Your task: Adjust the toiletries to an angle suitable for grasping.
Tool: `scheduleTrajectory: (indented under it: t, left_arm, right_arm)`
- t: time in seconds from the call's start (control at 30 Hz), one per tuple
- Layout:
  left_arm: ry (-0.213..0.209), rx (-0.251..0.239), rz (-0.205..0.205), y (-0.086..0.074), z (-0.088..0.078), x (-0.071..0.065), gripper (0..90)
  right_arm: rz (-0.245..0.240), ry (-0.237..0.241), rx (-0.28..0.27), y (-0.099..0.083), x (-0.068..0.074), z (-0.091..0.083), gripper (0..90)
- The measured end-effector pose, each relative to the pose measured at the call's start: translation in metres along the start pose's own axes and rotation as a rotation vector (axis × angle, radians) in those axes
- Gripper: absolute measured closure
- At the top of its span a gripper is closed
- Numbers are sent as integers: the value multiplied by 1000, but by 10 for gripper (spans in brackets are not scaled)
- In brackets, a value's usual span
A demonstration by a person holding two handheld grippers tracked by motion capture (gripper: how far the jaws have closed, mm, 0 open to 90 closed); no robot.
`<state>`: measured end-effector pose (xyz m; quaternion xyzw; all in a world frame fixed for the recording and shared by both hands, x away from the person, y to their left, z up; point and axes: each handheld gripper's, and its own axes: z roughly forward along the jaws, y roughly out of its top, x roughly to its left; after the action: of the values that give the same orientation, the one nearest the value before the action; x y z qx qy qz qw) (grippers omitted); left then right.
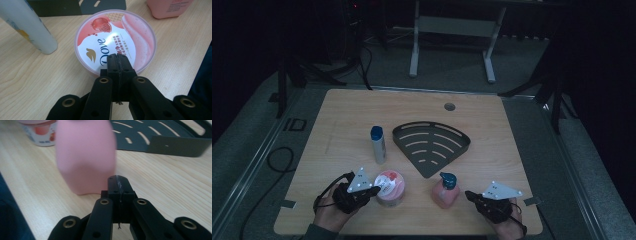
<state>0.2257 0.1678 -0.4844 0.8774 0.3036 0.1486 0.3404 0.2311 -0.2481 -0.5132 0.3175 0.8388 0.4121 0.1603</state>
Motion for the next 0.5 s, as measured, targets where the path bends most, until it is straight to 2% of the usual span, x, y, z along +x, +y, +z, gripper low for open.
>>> scheduleTrajectory:
  t: [0.23,0.5]
  left_arm:
    - [12,2,-1,-3,-3,-1,900]
    - [14,6,-2,-4,-4,-1,899]
  right_arm:
    - [-18,18,17,2,6,10,900]
    - [-27,30,23,4,5,11,900]
